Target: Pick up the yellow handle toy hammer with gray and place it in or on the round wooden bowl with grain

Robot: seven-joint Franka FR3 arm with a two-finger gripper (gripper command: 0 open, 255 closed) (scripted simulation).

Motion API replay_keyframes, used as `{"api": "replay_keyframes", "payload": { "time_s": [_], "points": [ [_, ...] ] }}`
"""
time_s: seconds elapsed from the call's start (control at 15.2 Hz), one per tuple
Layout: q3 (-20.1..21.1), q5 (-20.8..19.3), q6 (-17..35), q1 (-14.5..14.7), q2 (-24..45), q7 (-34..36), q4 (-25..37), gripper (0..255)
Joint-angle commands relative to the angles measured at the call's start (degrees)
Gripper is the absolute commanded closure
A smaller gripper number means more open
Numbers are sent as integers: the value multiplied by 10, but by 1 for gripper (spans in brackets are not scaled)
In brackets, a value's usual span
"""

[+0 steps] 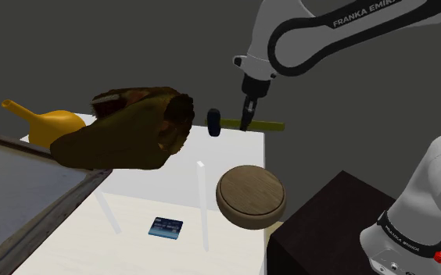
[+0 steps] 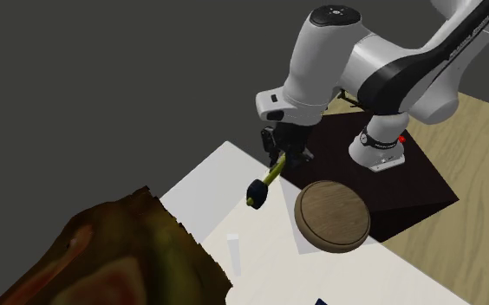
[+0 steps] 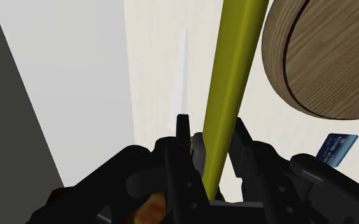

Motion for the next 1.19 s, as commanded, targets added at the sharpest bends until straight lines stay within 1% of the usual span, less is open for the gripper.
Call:
{"api": "replay_keyframes", "payload": {
  "time_s": [0.0, 0.33, 0.66, 0.73, 1.12],
  "points": [
    [15, 6, 4, 11, -30, 22, -33, 255],
    [56, 25, 3, 43, -91, 79, -87, 255],
    [102, 50, -5, 79, -141, 141, -125, 255],
    [107, 53, -6, 83, -146, 148, -128, 255],
    [116, 56, 47, 83, -125, 148, -160, 255]
  ]
}}
